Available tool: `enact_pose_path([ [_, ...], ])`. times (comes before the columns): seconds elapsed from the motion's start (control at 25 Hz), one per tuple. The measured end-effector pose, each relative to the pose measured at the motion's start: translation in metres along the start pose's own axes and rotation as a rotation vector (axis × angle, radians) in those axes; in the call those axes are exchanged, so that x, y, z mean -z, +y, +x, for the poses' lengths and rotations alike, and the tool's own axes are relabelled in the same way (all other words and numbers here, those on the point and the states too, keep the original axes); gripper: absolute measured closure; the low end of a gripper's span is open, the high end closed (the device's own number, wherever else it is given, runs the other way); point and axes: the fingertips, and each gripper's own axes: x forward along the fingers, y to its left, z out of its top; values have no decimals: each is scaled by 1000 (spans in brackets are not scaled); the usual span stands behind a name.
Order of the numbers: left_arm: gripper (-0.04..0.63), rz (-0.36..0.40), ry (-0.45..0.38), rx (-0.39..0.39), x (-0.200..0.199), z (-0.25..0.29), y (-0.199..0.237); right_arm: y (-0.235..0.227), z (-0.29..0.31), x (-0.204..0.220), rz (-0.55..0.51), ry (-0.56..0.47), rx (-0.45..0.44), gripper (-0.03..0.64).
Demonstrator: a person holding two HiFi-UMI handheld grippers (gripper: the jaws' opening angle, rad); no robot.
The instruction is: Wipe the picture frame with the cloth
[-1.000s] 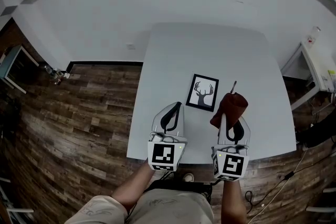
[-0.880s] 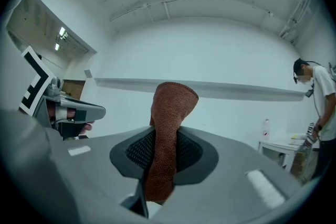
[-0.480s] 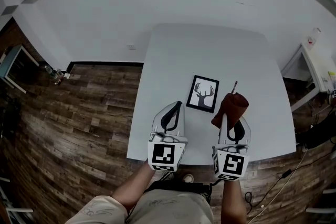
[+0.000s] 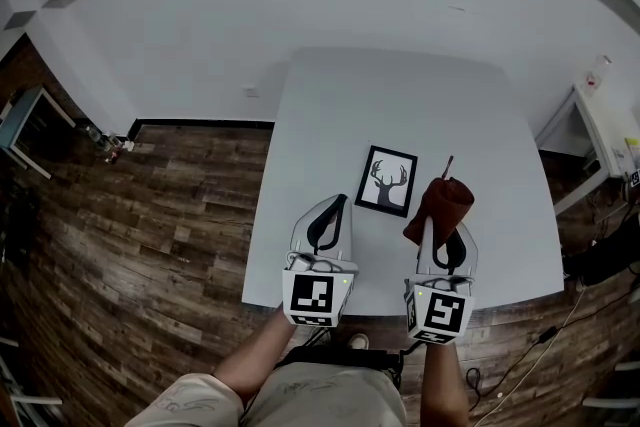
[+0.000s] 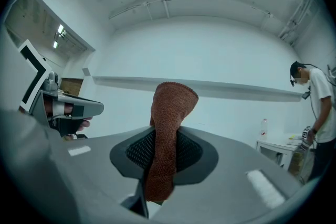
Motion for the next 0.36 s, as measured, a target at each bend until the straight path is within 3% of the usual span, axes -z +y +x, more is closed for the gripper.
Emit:
enact_pose_path([
  [0.36, 595, 3, -2, 0, 0, 1, -1, -4, 3, -3, -3, -7, 7, 512],
])
